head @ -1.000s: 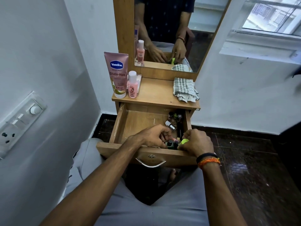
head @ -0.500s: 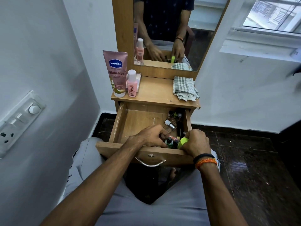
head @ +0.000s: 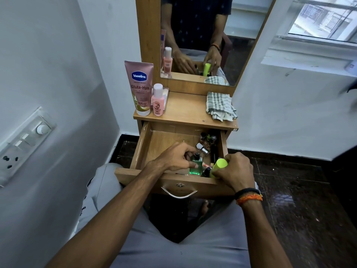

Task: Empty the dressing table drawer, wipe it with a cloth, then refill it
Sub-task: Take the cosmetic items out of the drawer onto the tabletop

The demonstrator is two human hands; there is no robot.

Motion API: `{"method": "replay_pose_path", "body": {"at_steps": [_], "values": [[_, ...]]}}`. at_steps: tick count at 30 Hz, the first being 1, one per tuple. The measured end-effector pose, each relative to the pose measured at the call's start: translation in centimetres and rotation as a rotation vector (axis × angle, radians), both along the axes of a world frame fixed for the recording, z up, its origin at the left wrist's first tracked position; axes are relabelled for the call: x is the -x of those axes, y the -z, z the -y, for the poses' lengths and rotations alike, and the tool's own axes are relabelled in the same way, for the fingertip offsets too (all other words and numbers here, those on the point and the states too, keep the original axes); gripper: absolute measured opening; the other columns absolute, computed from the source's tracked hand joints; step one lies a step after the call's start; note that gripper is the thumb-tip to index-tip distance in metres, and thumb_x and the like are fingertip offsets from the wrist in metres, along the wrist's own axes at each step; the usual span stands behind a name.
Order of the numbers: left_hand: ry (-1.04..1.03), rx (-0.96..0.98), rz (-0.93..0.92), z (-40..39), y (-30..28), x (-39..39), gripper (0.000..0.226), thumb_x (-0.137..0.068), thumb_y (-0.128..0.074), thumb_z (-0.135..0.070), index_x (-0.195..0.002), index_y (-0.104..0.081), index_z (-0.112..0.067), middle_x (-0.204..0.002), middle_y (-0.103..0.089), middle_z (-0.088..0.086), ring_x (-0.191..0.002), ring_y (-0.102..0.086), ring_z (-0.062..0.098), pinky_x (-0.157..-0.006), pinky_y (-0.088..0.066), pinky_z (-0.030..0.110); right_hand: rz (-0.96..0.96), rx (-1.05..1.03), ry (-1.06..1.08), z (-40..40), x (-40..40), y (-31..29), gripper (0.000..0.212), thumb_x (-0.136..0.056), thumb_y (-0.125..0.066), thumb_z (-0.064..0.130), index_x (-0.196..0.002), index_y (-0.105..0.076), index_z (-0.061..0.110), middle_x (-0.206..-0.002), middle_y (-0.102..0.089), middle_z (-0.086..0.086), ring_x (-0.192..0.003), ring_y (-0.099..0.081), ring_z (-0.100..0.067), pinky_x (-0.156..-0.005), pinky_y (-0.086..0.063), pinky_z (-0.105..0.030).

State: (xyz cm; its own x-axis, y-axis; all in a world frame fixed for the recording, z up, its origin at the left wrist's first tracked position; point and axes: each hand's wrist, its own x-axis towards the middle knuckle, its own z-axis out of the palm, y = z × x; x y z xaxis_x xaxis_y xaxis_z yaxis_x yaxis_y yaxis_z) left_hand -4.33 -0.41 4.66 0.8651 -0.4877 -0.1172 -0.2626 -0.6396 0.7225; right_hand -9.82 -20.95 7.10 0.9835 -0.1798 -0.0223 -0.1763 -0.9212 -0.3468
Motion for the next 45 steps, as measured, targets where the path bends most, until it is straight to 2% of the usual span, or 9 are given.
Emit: {"method": "replay_pose_path", "body": {"at_steps": [5,12,14,18,22,29,37,41,45], "values": [[-0.101,0.134,0.016,-0.8,-1.4,0.0,0.027,-0.086,-0.078,-0.022,-0.108,-0.064,-0.014,-0.088,-0.061,-0.005,-0.074,-0.056,0.004,-0.064,-0.039,0.019,0.103,-0.096,-0.017,-0.6,-0.1,-3.0,0.05,-0.067,-0.088,0.036,-0.106,-0.071,0.01,-0.099,-0.054,-0.002,-0.086,-0.054,-0.016,-0.07,-0.043,-0.027],[-0.243,0.2,0.162,-1.3,-3.7,-1.8,0.021,-0.086,-0.078,-0.024,-0.096,-0.059,-0.02,-0.084,-0.057,-0.011,-0.071,-0.05,0.004,-0.06,-0.036,0.017,0.242,-0.314,-0.097,-1.1,-2.7,-6.4,0.042,-0.069,-0.088,0.032,-0.103,-0.072,0.015,-0.092,-0.065,0.002,-0.083,-0.061,-0.012,-0.064,-0.043,-0.014],[-0.292,0.222,0.188,-1.2,-4.4,-2.6,0.022,-0.085,-0.078,-0.024,-0.098,-0.063,-0.015,-0.084,-0.06,-0.008,-0.069,-0.05,0.006,-0.057,-0.037,0.018,0.27,-0.355,-0.108,-1.4,-4.3,-7.0,0.041,-0.069,-0.087,0.034,-0.103,-0.072,0.015,-0.09,-0.069,0.002,-0.081,-0.065,-0.012,-0.067,-0.051,-0.018],[-0.375,0.255,0.225,-1.0,-5.7,-4.8,0.024,-0.087,-0.076,-0.022,-0.106,-0.063,-0.013,-0.098,-0.067,-0.002,-0.073,-0.062,0.015,-0.061,-0.049,0.027,0.381,-0.389,-0.11,-2.5,-8.0,-7.6,0.037,-0.067,-0.085,0.036,-0.097,-0.073,0.018,-0.086,-0.072,0.002,-0.08,-0.068,-0.013,-0.073,-0.059,-0.027],[-0.439,0.216,0.273,-0.9,-6.5,-7.1,0.023,-0.088,-0.074,-0.02,-0.107,-0.063,-0.012,-0.105,-0.067,0.001,-0.089,-0.064,0.024,-0.077,-0.057,0.042,0.457,-0.384,-0.136,-3.6,-11.5,-7.6,0.052,-0.067,-0.086,0.034,-0.113,-0.068,0.02,-0.098,-0.073,0.001,-0.084,-0.066,-0.011,-0.075,-0.055,-0.025],[-0.509,0.171,0.28,-0.5,-5.9,-9.6,0.021,-0.086,-0.075,-0.018,-0.102,-0.062,-0.016,-0.106,-0.067,0.003,-0.092,-0.062,0.022,-0.082,-0.055,0.042,0.43,-0.343,-0.193,-4.7,-16.0,-6.5,0.064,-0.068,-0.086,0.028,-0.125,-0.061,0.015,-0.113,-0.071,-0.006,-0.09,-0.065,-0.017,-0.079,-0.051,-0.025],[-0.522,0.195,0.276,-0.3,-6.0,-11.2,0.031,-0.086,-0.076,-0.015,-0.114,-0.065,-0.011,-0.114,-0.069,0.003,-0.098,-0.063,0.022,-0.087,-0.054,0.041,0.394,-0.395,-0.172,-5.1,-18.2,-4.2,0.057,-0.071,-0.087,0.027,-0.122,-0.065,0.013,-0.109,-0.071,-0.003,-0.094,-0.066,-0.015,-0.079,-0.055,-0.027],[-0.556,0.216,0.291,-0.2,-5.7,-11.3,0.04,-0.082,-0.078,-0.009,-0.12,-0.064,-0.013,-0.12,-0.068,0.003,-0.106,-0.063,0.021,-0.09,-0.053,0.034,0.372,-0.375,-0.164,-5.1,-18.7,-3.9,0.052,-0.072,-0.088,0.028,-0.117,-0.068,0.012,-0.107,-0.072,-0.003,-0.09,-0.062,-0.009,-0.073,-0.048,-0.019],[-0.639,0.239,0.296,0.2,-5.5,-11.6,0.047,-0.079,-0.08,-0.009,-0.123,-0.066,-0.015,-0.116,-0.07,0.005,-0.1,-0.066,0.022,-0.081,-0.05,0.027,0.329,-0.396,-0.146,-5.0,-19.4,-3.8,0.05,-0.069,-0.09,0.025,-0.113,-0.071,0.012,-0.105,-0.074,-0.003,-0.091,-0.067,-0.012,-0.08,-0.057,-0.026]]}}
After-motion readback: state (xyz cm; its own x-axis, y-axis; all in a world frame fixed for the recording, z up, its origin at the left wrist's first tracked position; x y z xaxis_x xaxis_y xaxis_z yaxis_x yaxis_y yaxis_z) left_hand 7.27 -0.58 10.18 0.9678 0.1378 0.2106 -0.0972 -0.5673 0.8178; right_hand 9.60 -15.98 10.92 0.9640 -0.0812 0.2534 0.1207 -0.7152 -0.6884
